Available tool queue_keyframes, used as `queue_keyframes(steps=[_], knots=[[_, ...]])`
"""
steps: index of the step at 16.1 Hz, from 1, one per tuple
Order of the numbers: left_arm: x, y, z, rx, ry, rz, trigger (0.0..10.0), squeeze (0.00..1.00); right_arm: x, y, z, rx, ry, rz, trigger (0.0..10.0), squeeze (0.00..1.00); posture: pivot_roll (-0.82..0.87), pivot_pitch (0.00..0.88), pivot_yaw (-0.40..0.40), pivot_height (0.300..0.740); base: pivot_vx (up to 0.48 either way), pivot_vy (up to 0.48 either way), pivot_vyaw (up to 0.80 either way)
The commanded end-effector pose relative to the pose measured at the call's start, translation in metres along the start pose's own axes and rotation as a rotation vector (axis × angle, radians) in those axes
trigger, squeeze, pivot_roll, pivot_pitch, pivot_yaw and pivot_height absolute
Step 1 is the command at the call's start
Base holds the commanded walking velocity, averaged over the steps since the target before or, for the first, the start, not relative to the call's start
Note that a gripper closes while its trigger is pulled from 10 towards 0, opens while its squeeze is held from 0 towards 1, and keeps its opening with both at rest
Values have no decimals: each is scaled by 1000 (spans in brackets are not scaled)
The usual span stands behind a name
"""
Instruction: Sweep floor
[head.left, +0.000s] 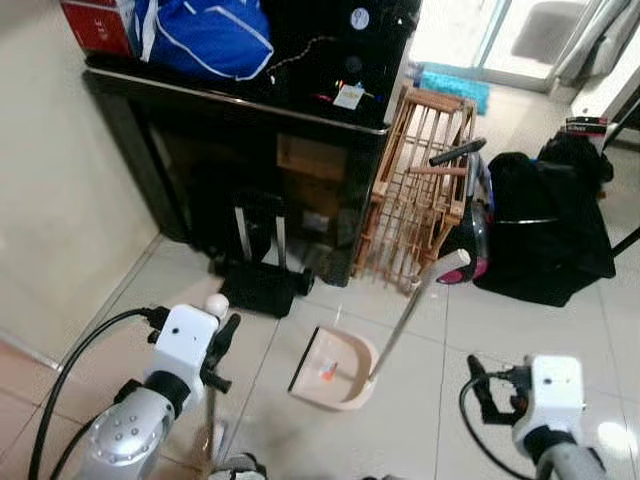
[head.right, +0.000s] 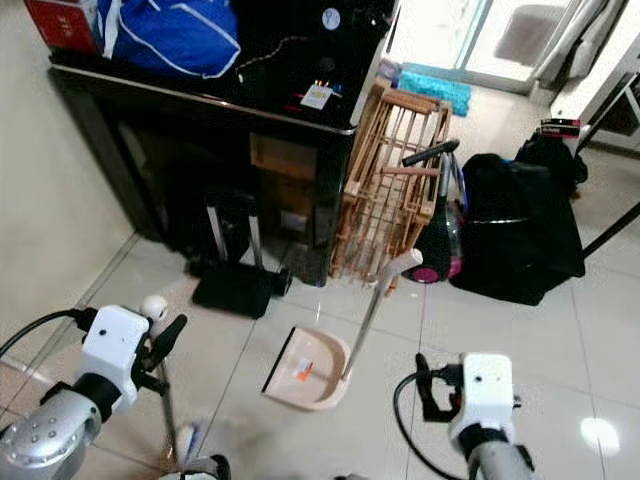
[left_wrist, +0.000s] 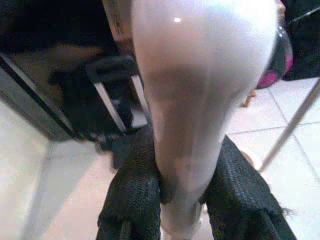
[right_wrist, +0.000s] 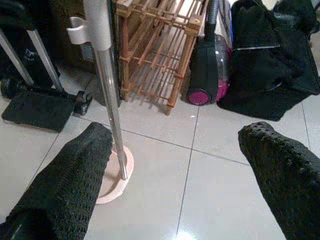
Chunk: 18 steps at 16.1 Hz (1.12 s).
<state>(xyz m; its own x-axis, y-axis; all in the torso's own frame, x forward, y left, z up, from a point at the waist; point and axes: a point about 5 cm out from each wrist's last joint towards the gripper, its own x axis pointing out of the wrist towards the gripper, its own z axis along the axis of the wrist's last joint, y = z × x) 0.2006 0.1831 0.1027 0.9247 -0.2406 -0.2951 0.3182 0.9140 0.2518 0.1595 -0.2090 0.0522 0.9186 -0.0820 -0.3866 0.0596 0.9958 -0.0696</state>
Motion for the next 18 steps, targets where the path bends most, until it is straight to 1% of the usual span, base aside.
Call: queue_keyframes(steps=[1, 2, 3, 4, 5, 6, 7, 8, 9, 10, 11, 12, 13, 14, 15, 17, 18], knots=[[-4, 7, 27, 104, -98, 40, 10000, 0, -5, -5, 1, -14, 9, -24, 10000, 0, 50, 100, -56, 740, 0, 0, 0], [-4, 8, 31, 123, -104, 45, 10000, 0, -6, -5, 2, -50, 7, -32, 10000, 0, 50, 100, -56, 740, 0, 0, 0], [-6, 9, 38, 139, -113, 55, 10000, 0, -8, -3, 2, -154, 32, -9, 10000, 0, 55, 79, -59, 740, 0, 0, 0], [-7, 9, 44, 152, -119, 63, 10000, 0, -11, -1, 4, -145, 44, 9, 10000, 0, 59, 70, -55, 740, 0, 0, 0], [-6, 11, 47, 153, -120, 72, 10000, 0, -11, -2, 2, -158, 63, 3, 10000, 0, 60, 66, -54, 740, 0, 0, 0], [-4, 11, 51, 132, -127, 85, 10000, 0, -11, -6, -5, -200, 128, -51, 10000, 0, 65, 57, -42, 740, 0, 0, 0], [-3, 9, 51, 120, -127, 76, 10000, 0, -8, -9, -4, -227, 92, -85, 10000, 0, 63, 55, -33, 740, 0, 0, 0], [-2, 8, 50, 112, -124, 67, 10000, 0, -6, -11, 0, -283, 22, -106, 10000, 0, 58, 56, -26, 740, 0, 0, 0], [1, 8, 48, 72, -119, 73, 10000, 0, 0, -8, 11, -203, -116, -92, 10000, 0, 50, 49, -12, 740, 0, 0, 0], [5, 8, 45, 17, -106, 89, 10000, 0, 5, -7, 22, -31, -179, -119, 10000, 0, 44, 56, -1, 740, 0, 0, 0], [9, 1, 42, -42, -107, 29, 10000, 0, 13, -4, 24, 46, -132, -137, 10000, 0, 39, 53, 0, 740, 0, 0, 0], [10, -5, 44, -46, -110, -22, 10000, 0, 18, -1, 28, 38, -127, -115, 10000, 0, 37, 62, -3, 740, 0, 0, 0], [14, -11, 47, -25, -126, -61, 10000, 0, 28, 7, 35, 66, -142, -50, 10000, 0, 37, 63, 6, 740, 0, 0, 0], [15, -10, 48, -19, -131, -53, 10000, 0, 29, 9, 37, 93, -147, -34, 10000, 0, 37, 63, 6, 740, 0, 0, 0], [22, -10, 52, -17, -150, -52, 10000, 0, 33, 11, 44, 119, -168, -13, 10000, 0, 23, 66, 25, 740, 0, 0, 0], [31, -8, 57, -8, -200, -24, 10000, 0, 31, 14, 56, 134, -224, 3, 10000, 0, 11, 68, 32, 740, 0, 0, 0], [35, -5, 57, 5, -203, -25, 10000, 0, 27, 13, 69, 148, -259, -44, 10000, 0, 1, 70, 31, 740, 0, 0, 0]])
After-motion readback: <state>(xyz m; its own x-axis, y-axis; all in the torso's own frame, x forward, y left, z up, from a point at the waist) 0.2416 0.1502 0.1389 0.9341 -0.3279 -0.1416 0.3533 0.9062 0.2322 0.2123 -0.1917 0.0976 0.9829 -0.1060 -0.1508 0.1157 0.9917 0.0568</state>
